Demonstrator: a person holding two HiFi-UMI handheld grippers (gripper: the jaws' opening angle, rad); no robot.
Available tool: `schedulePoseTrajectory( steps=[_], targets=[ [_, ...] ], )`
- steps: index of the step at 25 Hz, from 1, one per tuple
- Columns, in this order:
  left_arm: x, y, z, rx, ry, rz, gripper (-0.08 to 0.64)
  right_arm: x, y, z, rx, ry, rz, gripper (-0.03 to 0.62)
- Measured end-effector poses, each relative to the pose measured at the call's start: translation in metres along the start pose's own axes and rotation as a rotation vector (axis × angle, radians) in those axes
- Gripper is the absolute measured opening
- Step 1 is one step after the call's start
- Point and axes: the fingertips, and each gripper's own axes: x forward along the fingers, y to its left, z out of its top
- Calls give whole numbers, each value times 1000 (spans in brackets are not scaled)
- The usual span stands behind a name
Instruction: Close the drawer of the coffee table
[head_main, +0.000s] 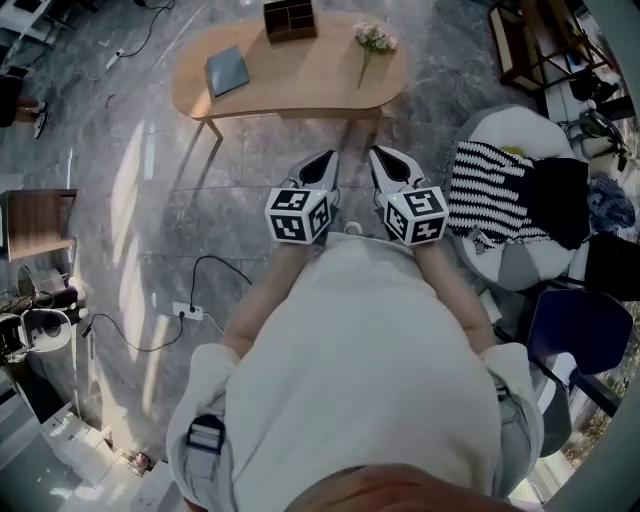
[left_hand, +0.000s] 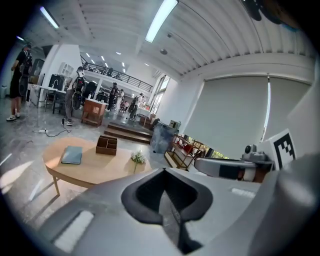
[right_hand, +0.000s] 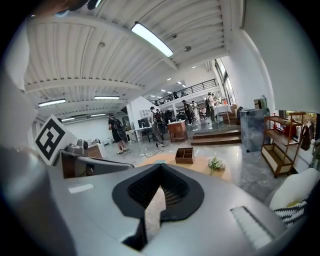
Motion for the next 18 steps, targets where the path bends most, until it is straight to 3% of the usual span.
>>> schedulePoseTrajectory(
  steps=[9, 18],
  targets=[
    [-12, 2, 1, 13, -10, 11, 2, -3, 12, 2, -23, -22, 21, 0],
    [-17, 12, -5, -26, -14, 42, 2, -8, 9, -2, -9, -21, 1, 0]
  ],
)
